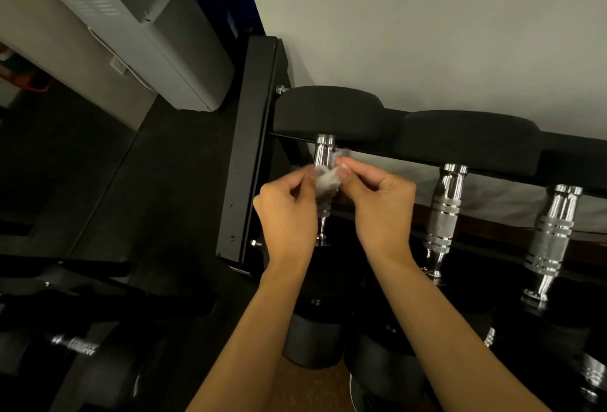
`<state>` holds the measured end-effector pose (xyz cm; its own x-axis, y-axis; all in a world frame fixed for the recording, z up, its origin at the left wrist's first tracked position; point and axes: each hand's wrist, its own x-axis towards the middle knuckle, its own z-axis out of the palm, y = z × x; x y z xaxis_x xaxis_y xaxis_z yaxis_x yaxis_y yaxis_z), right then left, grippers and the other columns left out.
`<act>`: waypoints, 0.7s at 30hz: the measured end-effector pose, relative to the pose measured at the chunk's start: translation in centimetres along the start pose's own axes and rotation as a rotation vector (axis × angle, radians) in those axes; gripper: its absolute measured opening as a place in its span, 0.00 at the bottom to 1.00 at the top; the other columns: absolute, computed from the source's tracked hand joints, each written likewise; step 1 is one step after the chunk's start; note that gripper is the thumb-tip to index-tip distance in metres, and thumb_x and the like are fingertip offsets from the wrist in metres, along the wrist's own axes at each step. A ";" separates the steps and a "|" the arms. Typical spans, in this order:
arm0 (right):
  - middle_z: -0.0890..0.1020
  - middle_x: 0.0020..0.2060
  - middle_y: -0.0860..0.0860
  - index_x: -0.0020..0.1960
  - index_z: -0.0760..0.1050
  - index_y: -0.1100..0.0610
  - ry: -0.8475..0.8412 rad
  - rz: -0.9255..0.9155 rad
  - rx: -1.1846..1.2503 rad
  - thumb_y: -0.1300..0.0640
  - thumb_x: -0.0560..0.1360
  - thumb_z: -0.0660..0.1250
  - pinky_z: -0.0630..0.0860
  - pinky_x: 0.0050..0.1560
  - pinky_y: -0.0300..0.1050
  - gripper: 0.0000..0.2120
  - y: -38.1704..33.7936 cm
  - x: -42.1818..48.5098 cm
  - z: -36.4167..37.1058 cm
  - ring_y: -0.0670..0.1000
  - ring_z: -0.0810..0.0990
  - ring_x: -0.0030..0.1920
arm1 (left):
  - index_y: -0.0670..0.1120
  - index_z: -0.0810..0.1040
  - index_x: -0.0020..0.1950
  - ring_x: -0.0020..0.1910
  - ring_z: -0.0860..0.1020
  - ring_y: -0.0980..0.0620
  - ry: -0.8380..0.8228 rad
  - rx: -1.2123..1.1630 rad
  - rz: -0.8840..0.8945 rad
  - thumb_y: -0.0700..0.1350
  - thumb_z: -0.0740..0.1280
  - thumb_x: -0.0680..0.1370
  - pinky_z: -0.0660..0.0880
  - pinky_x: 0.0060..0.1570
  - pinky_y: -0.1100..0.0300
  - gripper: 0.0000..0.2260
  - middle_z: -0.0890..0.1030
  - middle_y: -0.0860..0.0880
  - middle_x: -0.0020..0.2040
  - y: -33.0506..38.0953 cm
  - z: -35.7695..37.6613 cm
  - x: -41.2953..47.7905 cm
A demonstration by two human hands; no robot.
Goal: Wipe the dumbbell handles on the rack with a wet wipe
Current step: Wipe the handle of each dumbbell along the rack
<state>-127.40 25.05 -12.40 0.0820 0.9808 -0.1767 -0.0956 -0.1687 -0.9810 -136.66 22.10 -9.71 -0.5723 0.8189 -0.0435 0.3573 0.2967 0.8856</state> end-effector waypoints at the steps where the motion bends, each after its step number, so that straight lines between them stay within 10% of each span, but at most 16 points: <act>1: 0.86 0.50 0.49 0.56 0.82 0.61 0.010 -0.027 0.012 0.65 0.75 0.70 0.78 0.56 0.38 0.11 -0.3 0.1 0.5 0.42 0.84 0.52 | 0.46 0.82 0.56 0.42 0.80 0.70 0.019 -0.048 -0.002 0.41 0.67 0.79 0.74 0.42 0.76 0.08 0.80 0.63 0.40 0.4 0.3 0.1; 11: 0.79 0.64 0.53 0.62 0.79 0.60 -0.475 -0.624 -0.680 0.66 0.77 0.65 0.66 0.69 0.35 0.14 0.9 1.7 0.9 0.46 0.74 0.67 | 0.43 0.78 0.35 0.21 0.69 0.61 -0.192 0.126 -0.133 0.39 0.62 0.80 0.64 0.22 0.70 0.14 0.74 0.51 0.26 -1.6 -0.6 1.2; 17: 0.80 0.63 0.52 0.62 0.79 0.58 -0.564 -0.777 -0.991 0.65 0.73 0.69 0.70 0.68 0.51 0.17 1.4 0.6 -0.4 0.50 0.75 0.67 | 0.45 0.85 0.39 0.33 0.81 0.53 -0.213 0.276 0.053 0.38 0.68 0.76 0.78 0.35 0.62 0.08 0.83 0.50 0.32 -2.9 -2.4 1.5; 21: 0.79 0.64 0.49 0.63 0.79 0.55 -0.652 -0.912 -1.053 0.65 0.71 0.72 0.63 0.71 0.46 0.22 2.7 -0.5 -2.5 0.48 0.75 0.67 | 0.49 0.84 0.52 0.41 0.81 0.64 -0.218 0.213 0.013 0.38 0.69 0.76 0.74 0.42 0.76 0.09 0.84 0.58 0.41 -3.6 -3.1 -1.4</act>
<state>-125.21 23.81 -15.19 -0.7402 0.6089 0.2852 0.4895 0.7788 -0.3923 -139.46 18.36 -11.39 -0.4032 0.9025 -0.1511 0.5236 0.3630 0.7707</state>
